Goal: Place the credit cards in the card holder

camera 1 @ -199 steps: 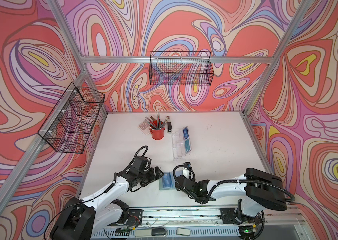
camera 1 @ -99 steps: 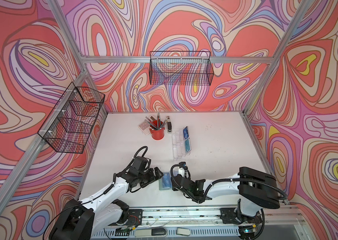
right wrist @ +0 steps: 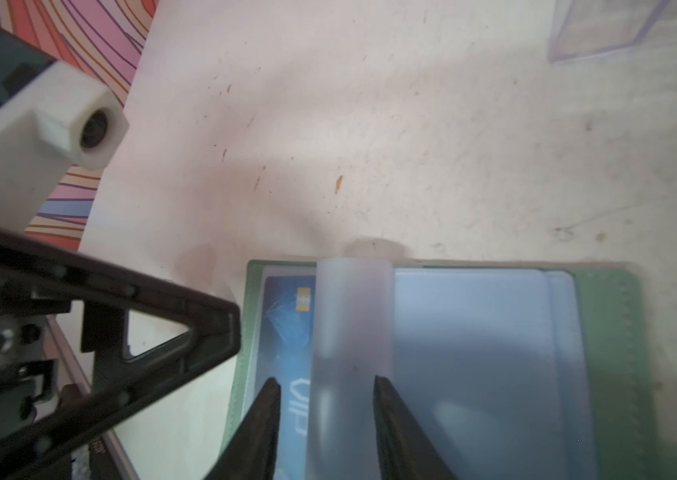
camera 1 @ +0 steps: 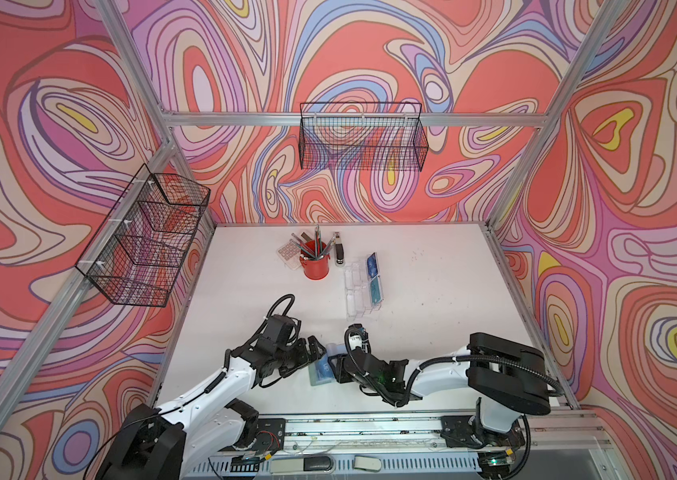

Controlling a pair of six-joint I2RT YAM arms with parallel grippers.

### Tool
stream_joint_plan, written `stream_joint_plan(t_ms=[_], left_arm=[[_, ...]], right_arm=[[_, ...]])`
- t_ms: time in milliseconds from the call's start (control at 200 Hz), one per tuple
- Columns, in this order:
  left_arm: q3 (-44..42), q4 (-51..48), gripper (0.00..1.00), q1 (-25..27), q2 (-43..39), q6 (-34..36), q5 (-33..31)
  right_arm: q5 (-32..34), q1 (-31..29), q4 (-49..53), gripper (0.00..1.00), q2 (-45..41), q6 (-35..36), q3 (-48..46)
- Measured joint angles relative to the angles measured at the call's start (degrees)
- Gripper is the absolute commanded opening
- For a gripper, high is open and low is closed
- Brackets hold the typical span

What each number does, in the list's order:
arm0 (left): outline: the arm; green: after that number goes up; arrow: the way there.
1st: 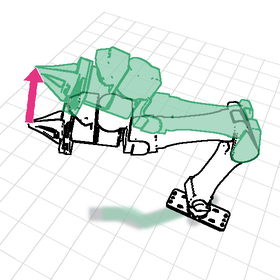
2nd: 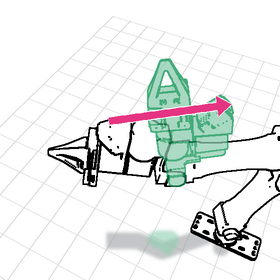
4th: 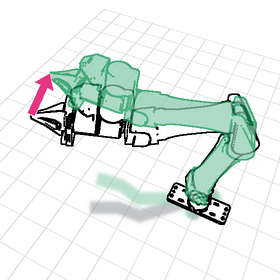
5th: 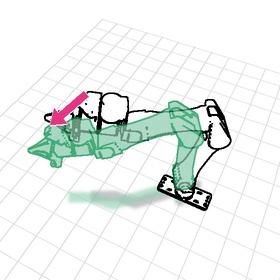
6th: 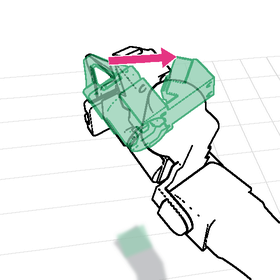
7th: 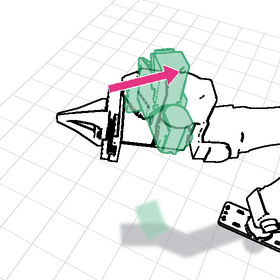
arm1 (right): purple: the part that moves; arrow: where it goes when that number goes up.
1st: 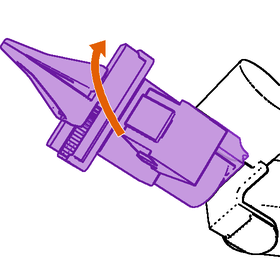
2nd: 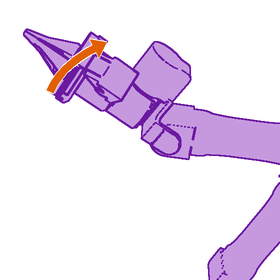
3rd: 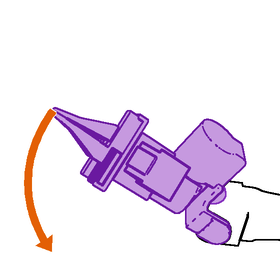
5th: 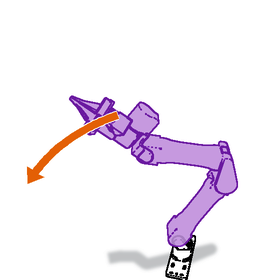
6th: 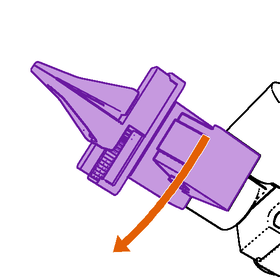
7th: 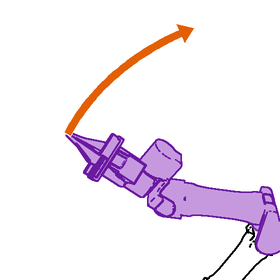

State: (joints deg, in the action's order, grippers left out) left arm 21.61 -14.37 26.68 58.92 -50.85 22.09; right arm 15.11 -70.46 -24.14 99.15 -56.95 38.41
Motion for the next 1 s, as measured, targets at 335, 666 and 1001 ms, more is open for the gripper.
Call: stream_joint_plan(t_ms=[335,666,1001], left_arm=[[0.0,0.5,0.75,0.0,0.0,-0.2,0.0],[0.0,-1.9,0.68,0.0,-5.6,0.1,-2.2],[-0.7,-2.2,0.66,0.0,-6.1,-0.6,-1.3]], right_arm=[[-5.6,0.0,-7.4,0.35,2.6,0.0,0.0],[-4.6,0.0,-4.2,0.36,2.6,0.2,0.5],[5.0,0.2,4.0,0.41,-9.7,-1.2,-5.6]])
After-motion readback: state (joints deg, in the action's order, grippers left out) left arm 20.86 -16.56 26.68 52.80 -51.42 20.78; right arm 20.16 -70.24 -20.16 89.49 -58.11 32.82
